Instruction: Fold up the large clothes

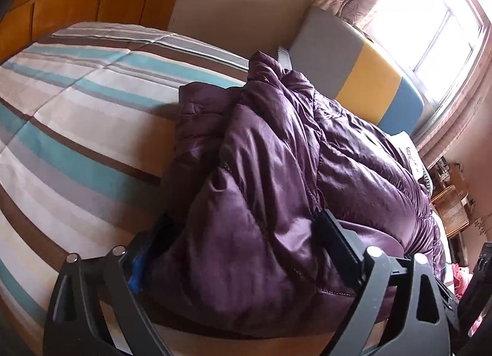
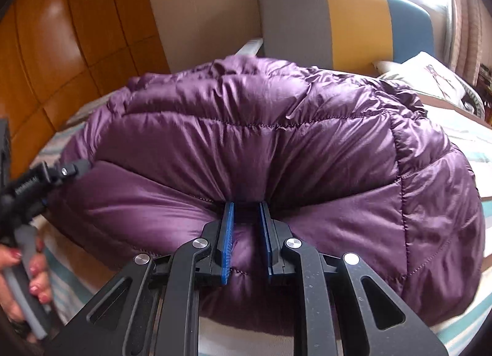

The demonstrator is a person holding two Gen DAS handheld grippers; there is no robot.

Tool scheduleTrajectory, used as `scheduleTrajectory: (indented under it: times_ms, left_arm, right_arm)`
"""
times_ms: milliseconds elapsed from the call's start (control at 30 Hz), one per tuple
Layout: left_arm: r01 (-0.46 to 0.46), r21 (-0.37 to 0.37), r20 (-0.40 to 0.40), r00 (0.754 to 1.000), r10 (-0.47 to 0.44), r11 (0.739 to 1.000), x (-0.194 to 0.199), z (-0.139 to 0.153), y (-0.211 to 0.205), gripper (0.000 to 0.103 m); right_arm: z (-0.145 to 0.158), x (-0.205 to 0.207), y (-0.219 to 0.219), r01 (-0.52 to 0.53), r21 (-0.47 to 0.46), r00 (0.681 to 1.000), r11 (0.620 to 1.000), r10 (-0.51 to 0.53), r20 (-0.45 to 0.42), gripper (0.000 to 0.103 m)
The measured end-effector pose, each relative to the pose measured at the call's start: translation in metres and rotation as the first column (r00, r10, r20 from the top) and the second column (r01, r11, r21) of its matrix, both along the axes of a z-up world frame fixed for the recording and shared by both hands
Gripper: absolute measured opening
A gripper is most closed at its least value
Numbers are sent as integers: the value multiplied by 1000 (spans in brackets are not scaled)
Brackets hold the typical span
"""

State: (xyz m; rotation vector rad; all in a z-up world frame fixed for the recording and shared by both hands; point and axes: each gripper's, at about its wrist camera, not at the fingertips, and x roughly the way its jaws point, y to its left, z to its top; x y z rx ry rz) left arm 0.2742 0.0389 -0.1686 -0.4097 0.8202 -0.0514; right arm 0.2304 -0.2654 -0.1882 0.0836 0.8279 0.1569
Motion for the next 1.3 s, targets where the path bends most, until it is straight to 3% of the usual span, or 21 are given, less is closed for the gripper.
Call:
scheduleTrajectory:
  times_ms: [200,333,533,667,767,867,1100,1300]
  left_arm:
    - [-34,-23,1,999,34,999,-2,0,-4,88]
    - [-57,-135,-8,998,56,989,-3,-3,6,75]
    - [-82,-353,-55,996,67,932,0,-13,22,55]
    - [-116,-429,-92,992,84,896,2,-20,25,45]
    - [-102,-417,-91,993,70,903,7,-22,18,30]
    - [-75,-365,-40,997,65,928,4,-15,9,21]
    - [-40,-308,78,995,67,951,-17,12,4,18]
    - [3,-201,252,966,48,980,-59,59,1,17]
  right_arm:
    - [-1,-3,-1,11,0,1000,1000,-11,9,17]
    - [0,-4,0,19,11,1000,1000,-19,20,17]
    - [-1,-9,-4,25,30,999,999,-26,28,17]
    - [-1,-9,-4,26,29,999,999,-27,29,17]
    - [-1,-9,-4,27,27,999,999,-28,29,17]
    - [0,-9,-4,25,28,999,999,-26,27,17]
    - [2,-10,-6,24,39,1000,999,-24,11,17]
    - [3,-17,6,-17,49,1000,999,17,11,17]
